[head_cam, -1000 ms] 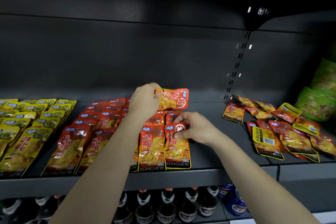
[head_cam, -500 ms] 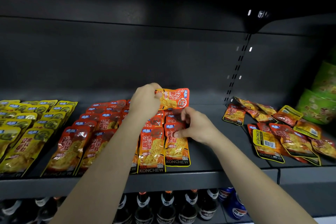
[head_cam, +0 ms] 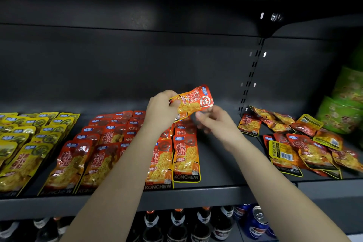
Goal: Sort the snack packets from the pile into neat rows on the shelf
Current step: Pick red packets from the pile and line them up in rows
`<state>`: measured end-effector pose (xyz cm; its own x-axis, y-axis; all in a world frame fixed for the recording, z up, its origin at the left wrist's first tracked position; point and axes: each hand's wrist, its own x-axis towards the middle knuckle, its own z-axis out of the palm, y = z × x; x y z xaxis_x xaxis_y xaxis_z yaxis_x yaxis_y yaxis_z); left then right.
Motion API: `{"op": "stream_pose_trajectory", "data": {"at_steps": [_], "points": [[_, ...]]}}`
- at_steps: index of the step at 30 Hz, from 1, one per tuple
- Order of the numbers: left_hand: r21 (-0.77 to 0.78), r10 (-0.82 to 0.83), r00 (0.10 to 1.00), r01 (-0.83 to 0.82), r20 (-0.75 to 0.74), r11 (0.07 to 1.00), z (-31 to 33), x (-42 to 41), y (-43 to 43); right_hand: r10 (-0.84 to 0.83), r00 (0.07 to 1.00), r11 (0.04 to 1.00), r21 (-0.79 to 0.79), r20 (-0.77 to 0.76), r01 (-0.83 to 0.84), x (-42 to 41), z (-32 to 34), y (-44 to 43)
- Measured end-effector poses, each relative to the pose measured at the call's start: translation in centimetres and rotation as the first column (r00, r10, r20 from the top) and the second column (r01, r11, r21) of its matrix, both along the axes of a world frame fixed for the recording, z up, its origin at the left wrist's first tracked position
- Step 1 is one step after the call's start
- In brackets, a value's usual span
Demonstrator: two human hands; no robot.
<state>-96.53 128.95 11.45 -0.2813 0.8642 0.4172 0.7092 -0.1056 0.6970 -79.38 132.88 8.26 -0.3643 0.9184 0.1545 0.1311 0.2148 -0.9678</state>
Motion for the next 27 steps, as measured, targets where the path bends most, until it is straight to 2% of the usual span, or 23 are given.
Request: {"op": "stream_pose_trajectory", "data": {"at_steps": [3,5,10,13,19,23,25,27], "points": [[-0.011,-0.039,0.998,0.038,-0.040,0.999,-0.1,0.7,0.3,-0.036,0.978,0.996,-0.090,-0.204,0.018,0.1,0.5,0.4],[-0.028,-0.059,0.994,0.057,-0.087,0.998,-0.2,1.4,0.4,-0.039,0.958,0.994,-0.105,-0.283,0.009,0.3,0.6,0.7],[-0.080,-0.115,0.981,0.103,-0.155,0.991,-0.6,2.8,1.2,-0.053,0.933,0.997,-0.066,-0.356,0.031,0.7,0.8,1.5],[-0.111,-0.158,0.955,0.133,-0.252,0.985,-0.8,3.0,1.7,-0.047,0.934,0.998,-0.046,-0.353,0.033,1.2,0.9,2.3],[-0.144,-0.102,0.856,0.032,-0.507,0.989,-0.8,1.6,3.3,-0.186,0.959,0.982,-0.020,-0.212,0.187,2.9,0.8,5.1],[-0.121,-0.003,0.794,-0.089,-0.608,0.989,-1.5,0.5,4.7,-0.251,0.967,0.967,-0.018,0.048,0.253,3.2,-0.5,7.5],[-0.095,0.042,0.776,-0.131,-0.629,0.987,-2.0,0.2,5.0,-0.246,0.947,0.966,-0.032,0.205,0.258,2.9,-1.1,8.4],[-0.067,0.076,0.760,-0.156,-0.645,0.986,-2.6,0.1,5.2,-0.221,0.931,0.967,-0.057,0.290,0.248,2.4,-1.3,9.1]]}}
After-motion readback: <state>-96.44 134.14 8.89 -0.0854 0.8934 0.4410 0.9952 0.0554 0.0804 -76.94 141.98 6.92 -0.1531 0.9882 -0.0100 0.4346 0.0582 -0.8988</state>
